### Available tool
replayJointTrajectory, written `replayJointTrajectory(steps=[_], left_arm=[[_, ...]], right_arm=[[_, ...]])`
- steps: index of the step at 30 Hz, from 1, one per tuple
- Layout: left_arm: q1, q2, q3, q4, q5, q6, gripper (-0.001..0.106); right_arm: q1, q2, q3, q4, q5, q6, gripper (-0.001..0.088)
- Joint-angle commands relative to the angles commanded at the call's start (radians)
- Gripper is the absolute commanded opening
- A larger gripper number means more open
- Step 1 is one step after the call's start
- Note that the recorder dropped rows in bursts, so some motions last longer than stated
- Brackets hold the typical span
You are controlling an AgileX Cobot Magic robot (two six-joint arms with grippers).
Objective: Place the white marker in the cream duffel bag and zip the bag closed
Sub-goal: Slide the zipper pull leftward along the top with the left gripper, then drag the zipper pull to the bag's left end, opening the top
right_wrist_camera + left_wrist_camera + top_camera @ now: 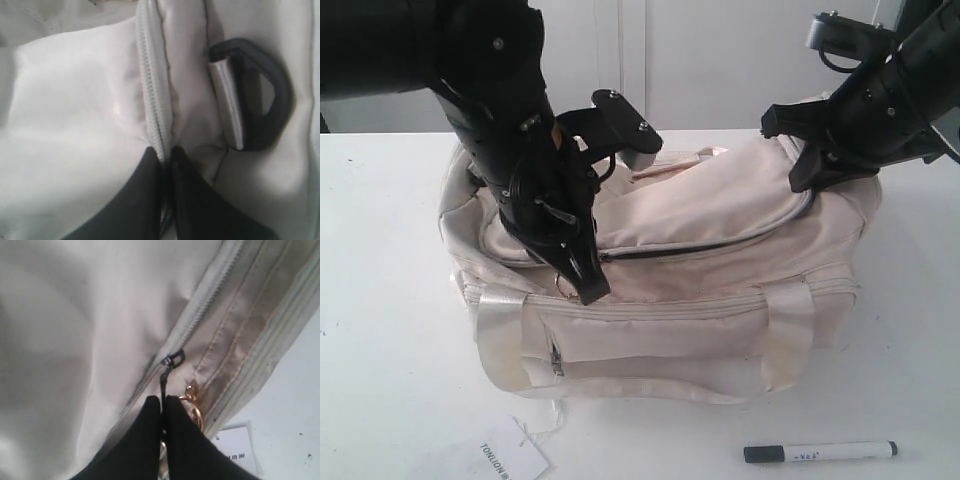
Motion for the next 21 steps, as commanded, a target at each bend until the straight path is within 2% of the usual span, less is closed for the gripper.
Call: replayJointTrajectory(steps=[13, 21], left_arm=[[0.0, -0.02, 0.0, 0.087, 0.14, -0.001, 0.0], [0.0, -0.02, 0.0, 0.161, 0.175, -0.029, 0.0]], right_arm=[[0.0, 0.0, 0.0, -0.014, -0.001, 0.0, 0.0], [0.0, 0.0, 0.0, -0.024, -0.001, 0.0, 0.0]])
